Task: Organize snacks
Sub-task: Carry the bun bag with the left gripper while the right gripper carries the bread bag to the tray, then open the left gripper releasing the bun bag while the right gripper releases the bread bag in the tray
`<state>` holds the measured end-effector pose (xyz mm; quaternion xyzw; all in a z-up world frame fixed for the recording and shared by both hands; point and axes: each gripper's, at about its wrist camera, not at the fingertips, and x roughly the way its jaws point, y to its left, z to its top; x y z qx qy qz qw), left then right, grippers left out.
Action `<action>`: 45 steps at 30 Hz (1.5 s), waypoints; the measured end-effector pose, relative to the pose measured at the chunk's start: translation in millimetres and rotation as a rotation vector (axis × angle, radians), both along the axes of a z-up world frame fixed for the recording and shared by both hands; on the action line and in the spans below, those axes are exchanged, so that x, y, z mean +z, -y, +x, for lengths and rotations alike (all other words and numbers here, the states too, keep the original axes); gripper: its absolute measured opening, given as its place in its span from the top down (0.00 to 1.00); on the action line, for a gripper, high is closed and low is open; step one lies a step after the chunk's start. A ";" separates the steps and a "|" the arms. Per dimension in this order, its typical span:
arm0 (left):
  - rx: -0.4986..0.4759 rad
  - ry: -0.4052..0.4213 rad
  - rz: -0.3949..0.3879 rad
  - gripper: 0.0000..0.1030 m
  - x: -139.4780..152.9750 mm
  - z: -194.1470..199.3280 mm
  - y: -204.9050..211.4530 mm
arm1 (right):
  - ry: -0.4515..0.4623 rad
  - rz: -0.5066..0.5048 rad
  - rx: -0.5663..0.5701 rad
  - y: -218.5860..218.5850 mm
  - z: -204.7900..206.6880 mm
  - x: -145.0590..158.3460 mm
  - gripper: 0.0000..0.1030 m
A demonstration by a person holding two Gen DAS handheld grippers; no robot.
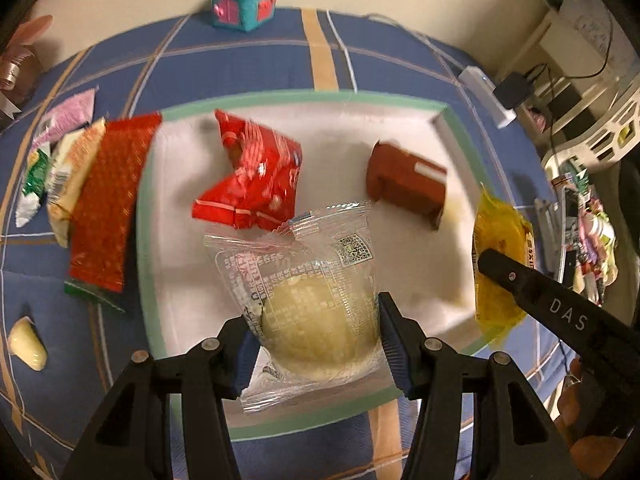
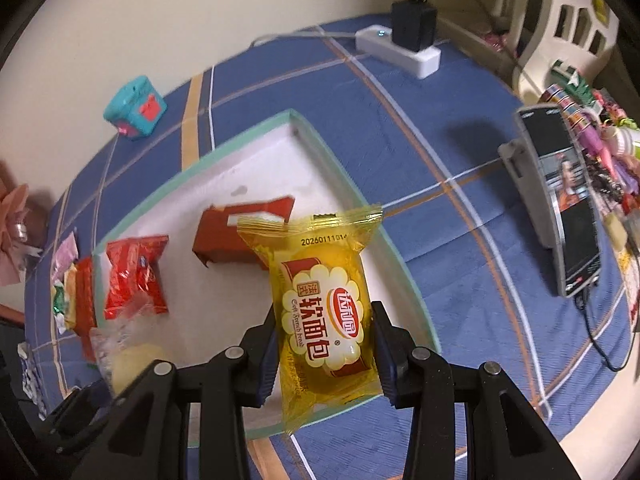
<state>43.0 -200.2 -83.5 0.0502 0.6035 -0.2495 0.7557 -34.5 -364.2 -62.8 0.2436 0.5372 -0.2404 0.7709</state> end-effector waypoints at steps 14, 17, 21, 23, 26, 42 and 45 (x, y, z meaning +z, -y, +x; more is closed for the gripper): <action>0.008 -0.002 -0.009 0.45 -17.3 4.7 -1.5 | -0.043 0.018 0.031 -5.5 10.7 -25.5 0.57; 0.008 0.004 0.003 0.43 -16.8 5.3 0.0 | -0.050 0.025 0.027 -5.8 9.7 -25.0 0.55; 0.010 0.005 0.009 0.34 -12.4 6.0 -0.8 | -0.074 0.021 0.031 -5.2 15.4 -24.9 0.46; 0.010 0.009 0.008 0.34 -9.3 6.5 -0.6 | -0.078 0.014 0.033 -5.8 15.4 -21.1 0.45; 0.013 0.015 0.006 0.34 -0.8 6.9 -3.0 | -0.071 0.000 0.034 -6.3 14.9 -12.3 0.45; 0.148 0.082 0.010 0.24 31.1 22.7 -35.3 | 0.007 -0.068 0.052 -18.7 8.9 35.4 0.36; 0.195 0.094 0.026 0.19 30.9 27.8 -46.7 | 0.003 -0.069 0.057 -19.9 7.1 36.2 0.28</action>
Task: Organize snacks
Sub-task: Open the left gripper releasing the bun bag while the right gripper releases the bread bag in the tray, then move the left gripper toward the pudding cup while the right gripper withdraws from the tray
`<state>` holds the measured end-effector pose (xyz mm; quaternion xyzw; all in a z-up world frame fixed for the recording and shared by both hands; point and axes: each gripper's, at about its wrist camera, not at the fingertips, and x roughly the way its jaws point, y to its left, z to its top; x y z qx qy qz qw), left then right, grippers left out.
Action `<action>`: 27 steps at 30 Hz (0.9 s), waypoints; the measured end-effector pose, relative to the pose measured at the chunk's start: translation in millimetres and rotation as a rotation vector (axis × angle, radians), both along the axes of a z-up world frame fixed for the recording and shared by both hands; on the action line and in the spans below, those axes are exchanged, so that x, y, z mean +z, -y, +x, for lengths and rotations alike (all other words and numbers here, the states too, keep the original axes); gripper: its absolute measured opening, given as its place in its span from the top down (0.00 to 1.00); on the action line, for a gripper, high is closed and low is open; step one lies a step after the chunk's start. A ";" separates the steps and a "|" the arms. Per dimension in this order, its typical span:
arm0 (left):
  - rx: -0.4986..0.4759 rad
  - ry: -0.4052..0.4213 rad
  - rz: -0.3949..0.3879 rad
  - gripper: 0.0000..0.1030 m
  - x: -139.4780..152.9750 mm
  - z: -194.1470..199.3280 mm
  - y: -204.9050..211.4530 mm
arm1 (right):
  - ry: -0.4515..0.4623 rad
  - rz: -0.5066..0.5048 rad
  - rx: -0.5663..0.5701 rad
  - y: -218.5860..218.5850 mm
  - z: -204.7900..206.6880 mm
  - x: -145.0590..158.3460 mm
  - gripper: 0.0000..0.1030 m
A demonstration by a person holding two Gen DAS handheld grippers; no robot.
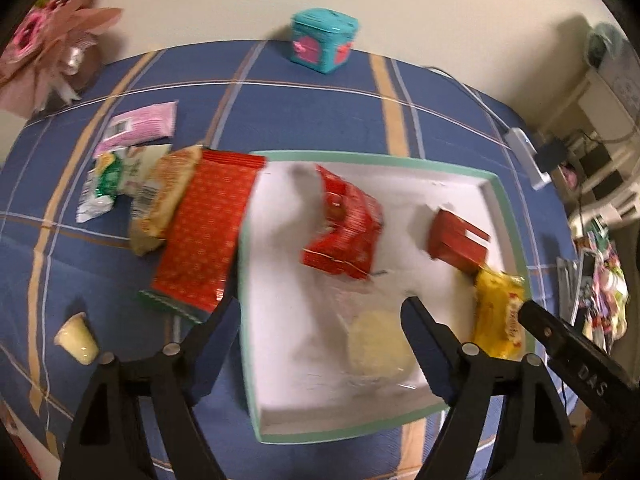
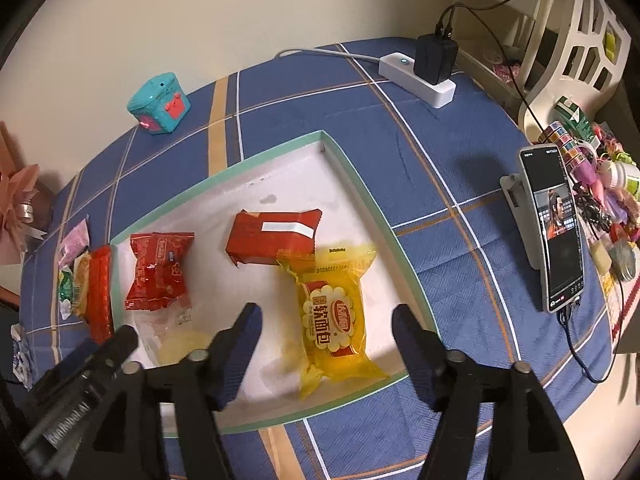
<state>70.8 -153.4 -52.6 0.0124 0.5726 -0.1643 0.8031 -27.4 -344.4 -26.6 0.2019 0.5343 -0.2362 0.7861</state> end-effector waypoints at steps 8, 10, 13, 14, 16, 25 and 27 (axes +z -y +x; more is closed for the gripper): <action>0.100 0.003 0.049 0.08 -6.9 10.8 -28.1 | -0.002 -0.019 0.024 -6.4 3.0 -1.0 0.01; 0.112 0.003 0.055 0.07 -7.6 12.3 -33.6 | 0.003 -0.030 0.029 -8.5 3.8 0.5 0.00; 0.128 0.005 0.064 0.05 -9.3 13.7 -40.8 | 0.006 -0.038 0.034 -11.0 5.0 1.9 0.00; 0.133 0.005 0.067 0.02 -10.6 14.7 -43.5 | 0.005 -0.040 0.035 -11.6 5.2 2.0 0.00; 0.142 0.009 0.069 0.00 -10.9 15.4 -48.8 | 0.002 -0.046 0.033 -13.1 5.8 2.4 0.00; 0.197 0.019 0.059 0.00 -4.5 18.8 -87.0 | 0.010 -0.028 0.060 -30.6 15.8 4.6 0.00; 0.222 0.018 0.058 0.00 -3.9 20.3 -98.7 | 0.007 -0.026 0.077 -39.6 20.7 3.5 0.00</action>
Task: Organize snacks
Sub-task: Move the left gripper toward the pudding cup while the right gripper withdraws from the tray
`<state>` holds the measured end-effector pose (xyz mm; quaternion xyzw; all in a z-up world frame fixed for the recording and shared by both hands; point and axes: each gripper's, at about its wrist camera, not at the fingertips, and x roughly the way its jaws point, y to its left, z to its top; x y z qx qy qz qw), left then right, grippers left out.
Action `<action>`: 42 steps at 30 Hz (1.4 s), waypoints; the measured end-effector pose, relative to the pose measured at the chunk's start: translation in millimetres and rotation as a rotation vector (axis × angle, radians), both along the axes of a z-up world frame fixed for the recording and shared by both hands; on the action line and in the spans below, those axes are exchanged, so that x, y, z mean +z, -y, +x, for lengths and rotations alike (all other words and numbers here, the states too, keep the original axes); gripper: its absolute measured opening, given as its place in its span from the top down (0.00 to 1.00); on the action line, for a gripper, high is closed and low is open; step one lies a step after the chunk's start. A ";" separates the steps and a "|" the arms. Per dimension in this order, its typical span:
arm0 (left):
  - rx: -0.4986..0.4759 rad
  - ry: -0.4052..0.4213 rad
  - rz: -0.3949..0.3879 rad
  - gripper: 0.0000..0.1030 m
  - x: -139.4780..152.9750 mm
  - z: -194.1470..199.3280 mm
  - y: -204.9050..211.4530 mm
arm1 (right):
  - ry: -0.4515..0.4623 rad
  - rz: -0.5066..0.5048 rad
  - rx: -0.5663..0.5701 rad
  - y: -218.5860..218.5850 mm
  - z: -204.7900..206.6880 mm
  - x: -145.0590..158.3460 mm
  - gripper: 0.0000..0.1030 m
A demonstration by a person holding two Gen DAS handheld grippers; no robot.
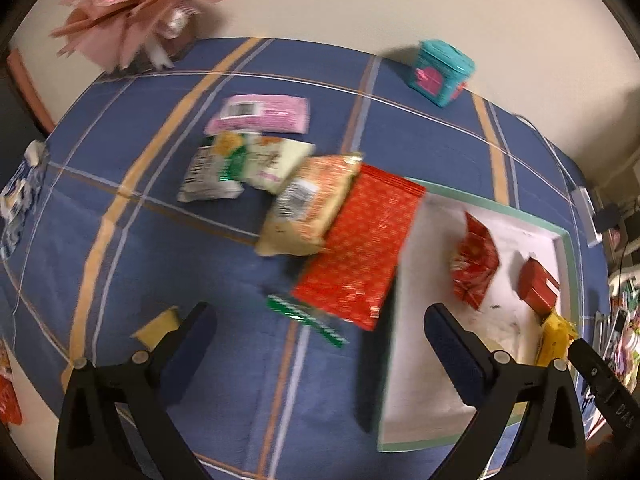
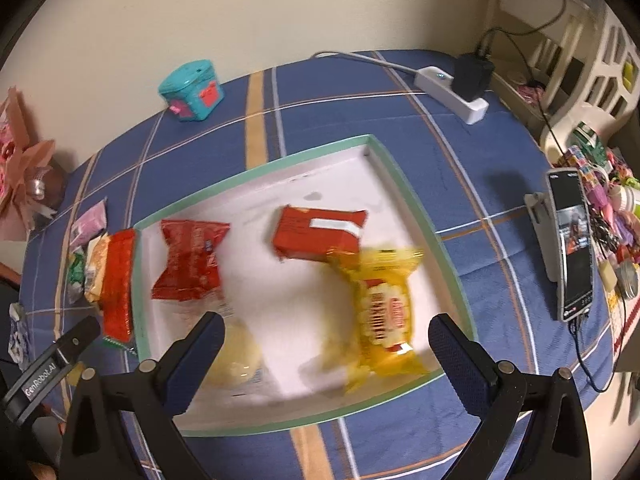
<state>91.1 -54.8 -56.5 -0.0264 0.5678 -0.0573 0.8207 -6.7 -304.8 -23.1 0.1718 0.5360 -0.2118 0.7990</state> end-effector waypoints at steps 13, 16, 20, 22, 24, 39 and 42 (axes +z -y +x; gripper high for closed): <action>0.200 -0.008 -0.019 0.00 2.8 4.7 -99.3 | 0.020 0.031 0.151 -85.8 40.2 -1.3 0.00; 0.231 -0.014 -0.026 0.00 1.5 4.7 -117.7 | 0.023 0.038 0.193 -109.4 49.2 -4.3 0.00; 0.264 -0.032 -0.041 0.00 -3.1 4.0 -139.0 | 0.011 0.038 0.248 -137.6 59.2 -10.4 0.00; 0.277 -0.048 -0.055 0.00 -7.2 2.7 -147.1 | 0.006 0.039 0.261 -146.4 62.5 -13.1 0.00; 0.292 -0.070 -0.066 0.00 -14.0 3.2 -153.8 | 0.000 0.041 0.274 -154.3 64.8 -15.6 0.00; 0.269 -0.236 -0.126 0.02 -65.3 5.8 -139.3 | -0.024 0.061 0.285 -176.3 78.3 -46.4 0.00; 0.254 -0.243 -0.135 0.07 -68.7 5.2 -132.9 | -0.006 0.068 0.281 -177.3 82.4 -48.2 0.00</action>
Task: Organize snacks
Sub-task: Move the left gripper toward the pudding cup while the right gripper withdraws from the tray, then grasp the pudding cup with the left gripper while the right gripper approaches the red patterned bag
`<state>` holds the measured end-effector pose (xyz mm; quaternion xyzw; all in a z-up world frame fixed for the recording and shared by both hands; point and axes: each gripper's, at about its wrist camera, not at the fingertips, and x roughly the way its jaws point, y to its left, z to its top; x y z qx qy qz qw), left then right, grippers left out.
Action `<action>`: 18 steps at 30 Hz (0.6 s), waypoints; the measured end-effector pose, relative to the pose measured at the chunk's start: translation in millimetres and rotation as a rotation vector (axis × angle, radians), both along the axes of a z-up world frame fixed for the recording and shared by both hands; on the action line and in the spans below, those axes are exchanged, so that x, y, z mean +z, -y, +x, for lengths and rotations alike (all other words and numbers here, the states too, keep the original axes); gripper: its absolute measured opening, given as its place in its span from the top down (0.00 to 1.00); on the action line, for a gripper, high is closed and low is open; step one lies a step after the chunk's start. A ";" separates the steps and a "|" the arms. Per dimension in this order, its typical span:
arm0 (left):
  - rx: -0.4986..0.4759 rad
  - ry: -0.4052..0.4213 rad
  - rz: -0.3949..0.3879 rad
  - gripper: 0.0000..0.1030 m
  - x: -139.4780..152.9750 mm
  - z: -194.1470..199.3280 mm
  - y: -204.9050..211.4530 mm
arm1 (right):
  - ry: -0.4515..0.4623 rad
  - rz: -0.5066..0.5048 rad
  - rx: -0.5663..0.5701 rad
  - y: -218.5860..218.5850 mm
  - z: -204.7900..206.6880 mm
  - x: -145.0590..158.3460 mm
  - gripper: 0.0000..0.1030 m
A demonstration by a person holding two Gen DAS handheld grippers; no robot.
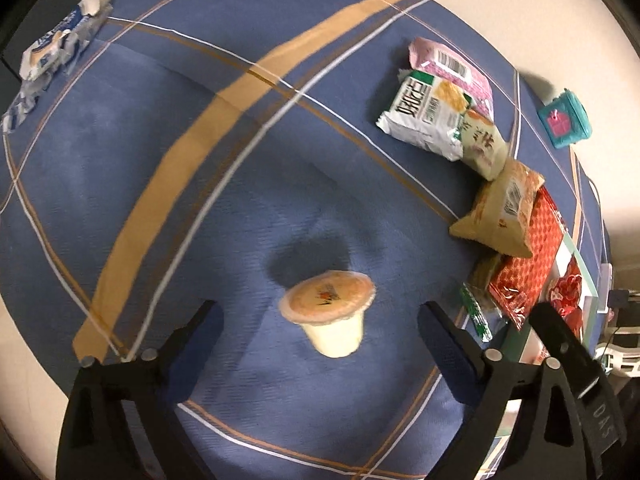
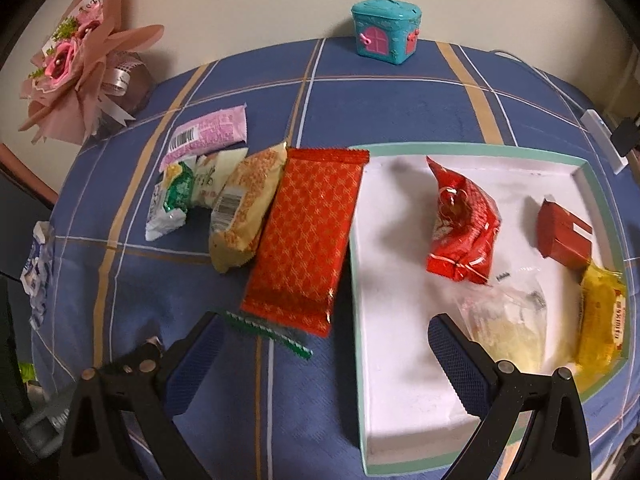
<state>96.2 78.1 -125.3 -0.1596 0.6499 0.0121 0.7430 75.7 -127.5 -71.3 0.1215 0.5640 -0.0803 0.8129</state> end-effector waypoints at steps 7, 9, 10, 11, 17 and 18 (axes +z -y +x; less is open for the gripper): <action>-0.013 -0.018 -0.024 0.27 -10.6 -1.5 12.1 | 0.029 0.005 -0.005 -1.4 10.4 -1.5 0.02; -0.012 -0.023 -0.032 0.28 -15.3 -0.2 12.3 | 0.032 0.005 -0.009 -1.0 13.1 -1.8 0.03; -0.012 -0.023 -0.036 0.34 -17.1 0.1 12.6 | 0.035 0.006 -0.010 -0.6 14.7 -1.8 0.03; -0.011 -0.023 -0.036 0.39 -18.9 1.5 11.9 | 0.037 0.007 -0.011 -0.4 16.2 -1.9 0.04; -0.012 -0.009 -0.035 0.52 -25.6 20.7 12.1 | 0.045 0.005 -0.013 2.2 22.1 -3.5 0.06; -0.020 -0.005 -0.031 0.52 -26.5 23.2 14.1 | 0.045 0.003 -0.013 2.9 22.7 -3.9 0.06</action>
